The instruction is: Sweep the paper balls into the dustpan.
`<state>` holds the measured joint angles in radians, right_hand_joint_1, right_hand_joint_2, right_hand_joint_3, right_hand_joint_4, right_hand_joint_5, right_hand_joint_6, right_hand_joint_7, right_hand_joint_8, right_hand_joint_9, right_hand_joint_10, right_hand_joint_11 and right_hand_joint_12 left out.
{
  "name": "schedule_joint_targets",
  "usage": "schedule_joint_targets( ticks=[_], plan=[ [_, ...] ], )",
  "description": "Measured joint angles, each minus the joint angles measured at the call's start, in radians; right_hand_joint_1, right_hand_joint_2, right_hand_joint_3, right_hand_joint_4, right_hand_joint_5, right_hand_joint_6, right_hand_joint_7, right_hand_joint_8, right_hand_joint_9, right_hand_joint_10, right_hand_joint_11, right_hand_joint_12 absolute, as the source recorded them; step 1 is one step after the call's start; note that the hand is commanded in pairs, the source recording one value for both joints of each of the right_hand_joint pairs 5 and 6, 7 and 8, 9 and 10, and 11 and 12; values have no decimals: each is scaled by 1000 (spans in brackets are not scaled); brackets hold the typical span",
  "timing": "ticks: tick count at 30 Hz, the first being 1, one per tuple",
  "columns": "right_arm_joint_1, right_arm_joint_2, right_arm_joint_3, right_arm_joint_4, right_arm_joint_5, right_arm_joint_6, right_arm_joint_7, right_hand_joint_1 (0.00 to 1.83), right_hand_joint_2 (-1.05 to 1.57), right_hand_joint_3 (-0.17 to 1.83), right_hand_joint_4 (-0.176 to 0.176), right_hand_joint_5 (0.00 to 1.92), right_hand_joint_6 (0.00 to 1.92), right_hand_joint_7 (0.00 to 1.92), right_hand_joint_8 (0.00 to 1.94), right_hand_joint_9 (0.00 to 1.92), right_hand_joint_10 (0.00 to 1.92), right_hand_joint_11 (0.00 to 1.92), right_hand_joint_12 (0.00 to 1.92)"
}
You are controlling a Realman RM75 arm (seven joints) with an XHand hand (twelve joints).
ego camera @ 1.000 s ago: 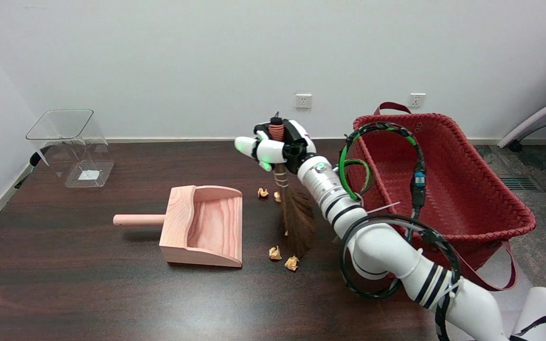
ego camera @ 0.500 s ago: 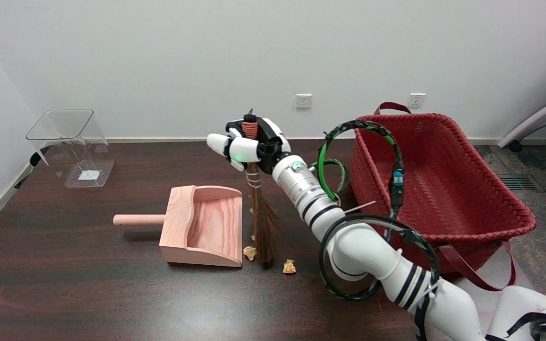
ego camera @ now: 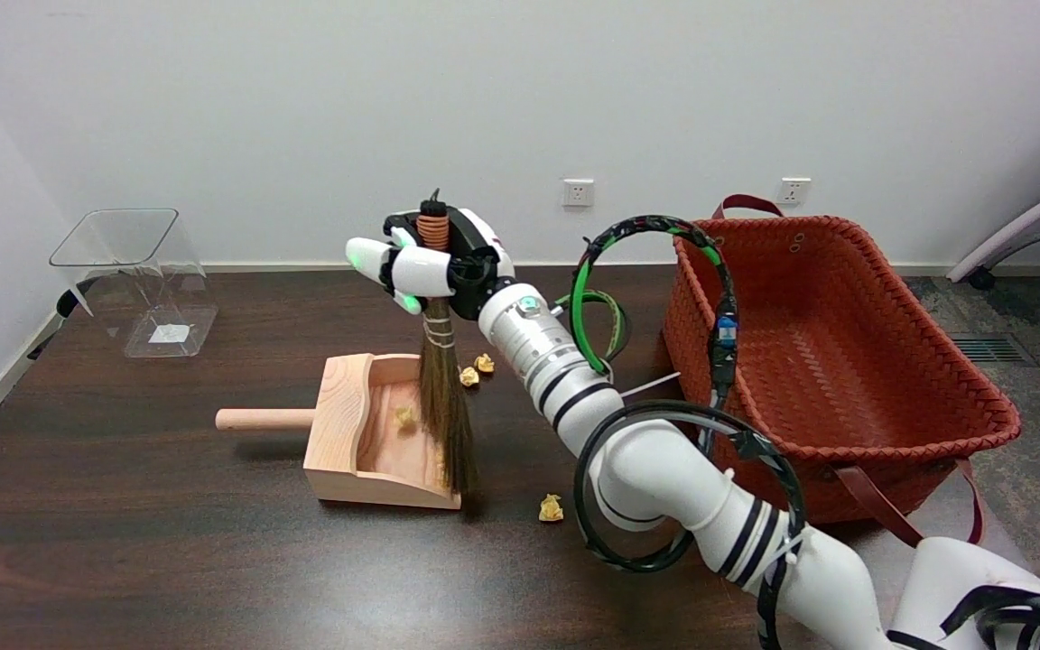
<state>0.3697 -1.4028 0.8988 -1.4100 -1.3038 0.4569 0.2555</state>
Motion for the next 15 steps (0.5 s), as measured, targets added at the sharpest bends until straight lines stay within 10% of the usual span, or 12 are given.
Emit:
schedule_joint_targets(
  ticks=[15],
  plan=[
    [19, -39, -5, -17, -56, -6, -5, 1334, 1174, 445, 0, 1920, 1920, 1920, 1920, 1920, 1920, 1920, 1920]
  ],
)
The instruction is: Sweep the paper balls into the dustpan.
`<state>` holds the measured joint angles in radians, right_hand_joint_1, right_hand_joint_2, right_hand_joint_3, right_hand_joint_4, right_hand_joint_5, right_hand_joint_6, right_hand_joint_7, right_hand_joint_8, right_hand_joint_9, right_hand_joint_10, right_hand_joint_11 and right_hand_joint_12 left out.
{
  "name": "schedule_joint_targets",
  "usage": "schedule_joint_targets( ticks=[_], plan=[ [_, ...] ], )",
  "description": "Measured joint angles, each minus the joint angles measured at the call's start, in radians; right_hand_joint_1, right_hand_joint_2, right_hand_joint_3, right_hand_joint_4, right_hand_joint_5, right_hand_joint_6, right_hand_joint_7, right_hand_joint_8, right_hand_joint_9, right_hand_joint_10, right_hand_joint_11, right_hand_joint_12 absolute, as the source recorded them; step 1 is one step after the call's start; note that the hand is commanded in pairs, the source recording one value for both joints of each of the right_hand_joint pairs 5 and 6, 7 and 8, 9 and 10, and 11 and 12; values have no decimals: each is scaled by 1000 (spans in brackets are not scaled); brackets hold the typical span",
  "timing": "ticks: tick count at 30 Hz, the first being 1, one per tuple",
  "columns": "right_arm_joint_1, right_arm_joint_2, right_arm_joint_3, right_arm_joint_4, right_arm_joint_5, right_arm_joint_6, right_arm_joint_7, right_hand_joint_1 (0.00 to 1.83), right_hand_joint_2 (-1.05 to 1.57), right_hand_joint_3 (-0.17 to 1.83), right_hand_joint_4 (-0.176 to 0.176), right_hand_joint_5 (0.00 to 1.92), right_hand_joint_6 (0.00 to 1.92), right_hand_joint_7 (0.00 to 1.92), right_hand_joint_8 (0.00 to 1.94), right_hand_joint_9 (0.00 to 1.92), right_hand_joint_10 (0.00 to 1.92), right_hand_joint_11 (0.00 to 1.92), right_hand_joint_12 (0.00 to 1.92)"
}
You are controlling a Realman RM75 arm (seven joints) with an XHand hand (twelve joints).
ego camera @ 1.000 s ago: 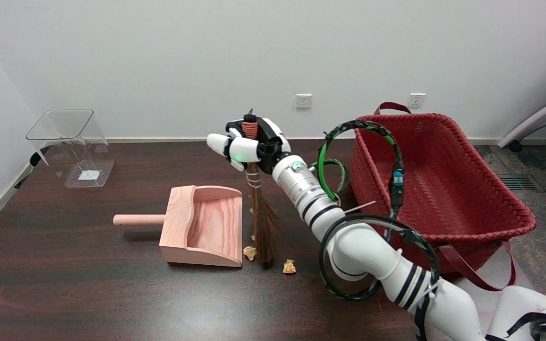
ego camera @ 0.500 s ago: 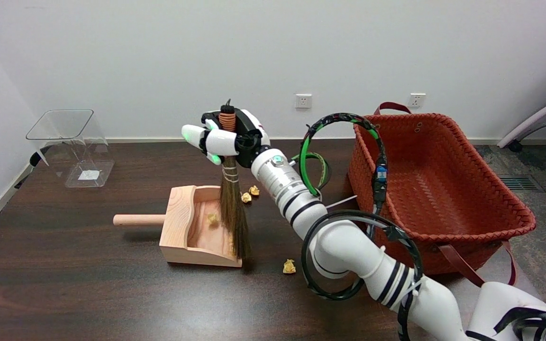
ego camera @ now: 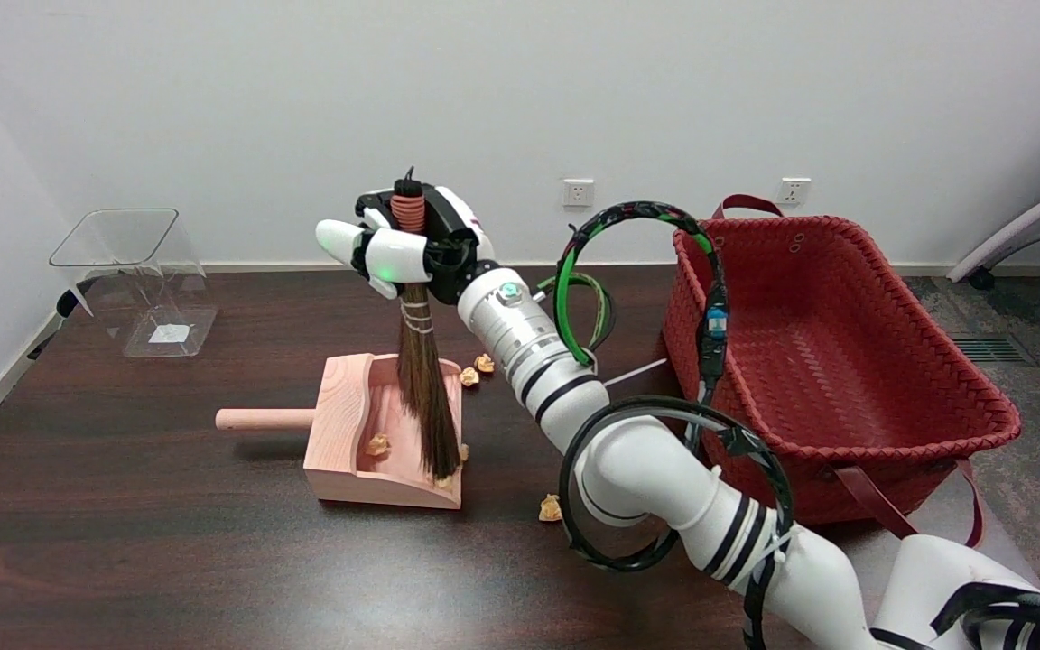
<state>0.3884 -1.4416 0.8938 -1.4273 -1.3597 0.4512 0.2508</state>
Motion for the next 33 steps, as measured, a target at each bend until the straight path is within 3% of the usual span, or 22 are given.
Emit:
schedule_joint_targets(
  ticks=[17, 33],
  plan=[
    [58, 68, 58, -36, -85, -24, -128, 1318, 1168, 429, 0, 1920, 1920, 1920, 1920, 1920, 1920, 1920, 1920],
    [175, 102, 64, 189, -64, -40, -52, 1380, 934, 644, 0, 1920, 1920, 1920, 1920, 1920, 1920, 1920, 1920]
  ],
)
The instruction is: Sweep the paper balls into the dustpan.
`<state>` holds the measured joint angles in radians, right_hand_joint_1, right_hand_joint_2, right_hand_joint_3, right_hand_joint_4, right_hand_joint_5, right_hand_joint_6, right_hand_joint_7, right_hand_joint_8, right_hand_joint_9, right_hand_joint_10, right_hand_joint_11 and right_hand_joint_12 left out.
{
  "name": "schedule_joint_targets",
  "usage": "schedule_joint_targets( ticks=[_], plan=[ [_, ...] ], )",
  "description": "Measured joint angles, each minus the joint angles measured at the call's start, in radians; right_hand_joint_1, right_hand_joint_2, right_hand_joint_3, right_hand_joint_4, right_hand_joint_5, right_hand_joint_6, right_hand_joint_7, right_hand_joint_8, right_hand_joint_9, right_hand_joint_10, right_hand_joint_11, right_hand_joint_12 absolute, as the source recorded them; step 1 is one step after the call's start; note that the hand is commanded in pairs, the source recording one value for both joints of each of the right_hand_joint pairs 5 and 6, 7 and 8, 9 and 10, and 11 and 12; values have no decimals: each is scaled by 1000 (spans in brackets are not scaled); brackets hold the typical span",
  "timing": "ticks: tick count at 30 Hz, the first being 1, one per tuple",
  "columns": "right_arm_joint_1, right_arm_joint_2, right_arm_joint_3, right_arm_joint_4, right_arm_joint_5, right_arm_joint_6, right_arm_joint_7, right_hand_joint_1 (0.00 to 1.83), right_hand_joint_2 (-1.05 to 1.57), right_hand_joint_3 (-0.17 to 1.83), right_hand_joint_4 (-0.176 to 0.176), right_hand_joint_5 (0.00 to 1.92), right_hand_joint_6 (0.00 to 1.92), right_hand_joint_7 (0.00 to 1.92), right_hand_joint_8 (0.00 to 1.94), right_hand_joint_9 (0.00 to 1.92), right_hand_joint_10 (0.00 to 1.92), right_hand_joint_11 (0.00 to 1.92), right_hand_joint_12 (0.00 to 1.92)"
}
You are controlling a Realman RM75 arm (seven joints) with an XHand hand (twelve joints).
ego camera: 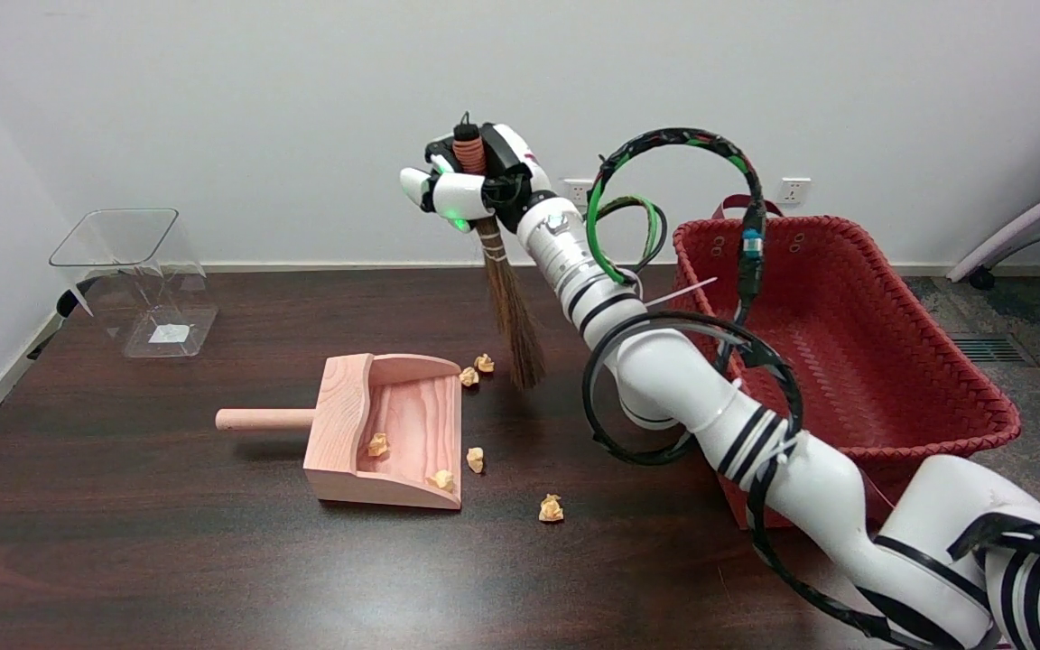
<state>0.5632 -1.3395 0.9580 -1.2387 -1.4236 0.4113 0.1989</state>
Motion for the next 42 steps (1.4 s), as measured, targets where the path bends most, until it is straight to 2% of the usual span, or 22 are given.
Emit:
schedule_joint_targets(
  ticks=[12, 22, 31, 42],
  plan=[
    [48, 4, -54, 159, 26, -4, 122, 1389, 891, 709, 0, 1920, 1920, 1920, 1920, 1920, 1920, 1920, 1920],
    [38, -1, -82, 193, 43, -3, 179, 1394, 862, 741, 0, 1920, 1920, 1920, 1920, 1920, 1920, 1920, 1920],
    [1, 4, -102, 149, 77, -20, 206, 1402, 823, 812, 0, 1920, 1920, 1920, 1920, 1920, 1920, 1920, 1920],
    [-81, 44, -111, 0, 115, -54, 220, 1409, 812, 837, 0, 1920, 1920, 1920, 1920, 1920, 1920, 1920, 1920]
  ],
)
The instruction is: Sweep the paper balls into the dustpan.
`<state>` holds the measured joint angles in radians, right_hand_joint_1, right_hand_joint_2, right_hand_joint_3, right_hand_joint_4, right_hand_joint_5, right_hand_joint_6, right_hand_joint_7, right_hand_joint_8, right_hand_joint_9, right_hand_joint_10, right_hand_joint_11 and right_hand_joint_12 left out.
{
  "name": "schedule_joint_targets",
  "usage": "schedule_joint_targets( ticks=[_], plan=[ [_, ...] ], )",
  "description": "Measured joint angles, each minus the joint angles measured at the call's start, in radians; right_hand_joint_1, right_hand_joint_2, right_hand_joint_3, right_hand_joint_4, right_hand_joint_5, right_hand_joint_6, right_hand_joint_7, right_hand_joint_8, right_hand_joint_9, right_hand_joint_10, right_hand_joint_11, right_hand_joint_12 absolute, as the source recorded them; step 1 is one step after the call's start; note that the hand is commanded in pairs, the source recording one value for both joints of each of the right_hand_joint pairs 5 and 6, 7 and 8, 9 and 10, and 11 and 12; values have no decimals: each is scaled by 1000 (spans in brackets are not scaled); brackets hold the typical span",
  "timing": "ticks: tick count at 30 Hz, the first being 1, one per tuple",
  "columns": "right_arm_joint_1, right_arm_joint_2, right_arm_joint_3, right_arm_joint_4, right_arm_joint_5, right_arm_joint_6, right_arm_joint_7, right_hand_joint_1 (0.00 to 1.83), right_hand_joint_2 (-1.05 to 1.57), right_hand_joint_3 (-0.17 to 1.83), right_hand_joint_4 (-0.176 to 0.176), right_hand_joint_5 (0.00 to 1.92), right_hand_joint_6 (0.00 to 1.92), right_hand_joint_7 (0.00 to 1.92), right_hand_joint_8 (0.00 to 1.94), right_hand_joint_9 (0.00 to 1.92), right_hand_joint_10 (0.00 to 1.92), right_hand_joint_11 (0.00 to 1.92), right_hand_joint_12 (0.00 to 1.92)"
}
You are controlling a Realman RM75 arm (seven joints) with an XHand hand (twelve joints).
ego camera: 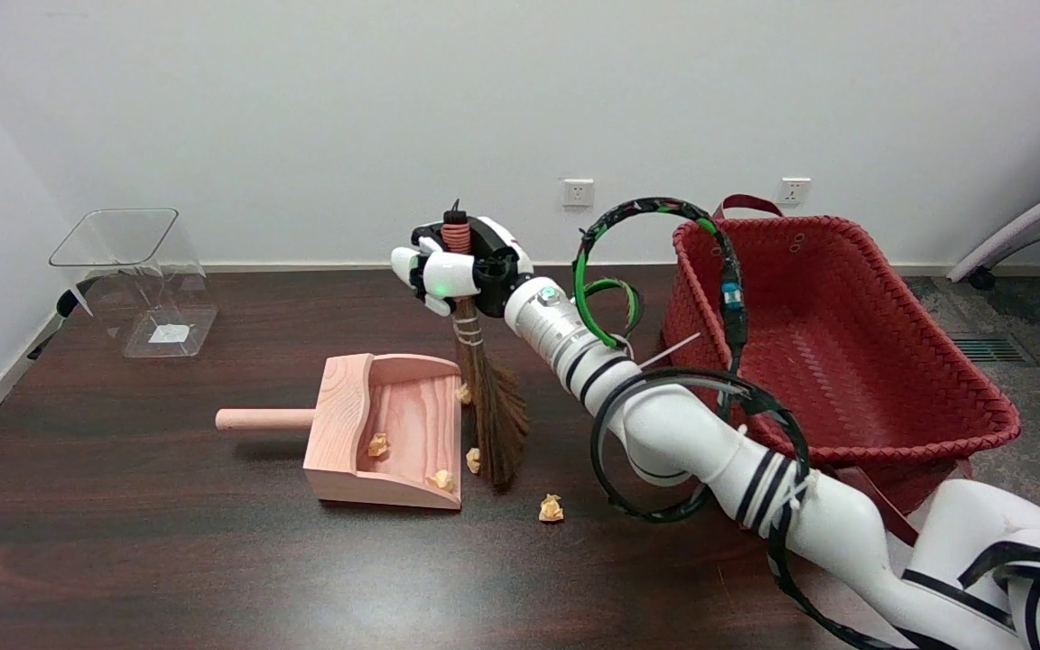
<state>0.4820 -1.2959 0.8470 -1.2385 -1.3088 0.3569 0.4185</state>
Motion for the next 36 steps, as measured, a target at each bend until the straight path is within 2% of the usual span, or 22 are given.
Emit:
schedule_joint_targets(
  ticks=[13, 30, 36],
  plan=[
    [-61, 19, 7, -135, 31, -51, 2, 1409, 813, 836, 0, 1920, 1920, 1920, 1920, 1920, 1920, 1920, 1920],
    [-63, -68, 33, -157, 30, -65, 6, 1400, 845, 814, 0, 1920, 1920, 1920, 1920, 1920, 1920, 1920, 1920],
    [-48, -88, 43, -146, -25, -60, -7, 1394, 885, 802, 0, 1920, 1920, 1920, 1920, 1920, 1920, 1920, 1920]
  ],
)
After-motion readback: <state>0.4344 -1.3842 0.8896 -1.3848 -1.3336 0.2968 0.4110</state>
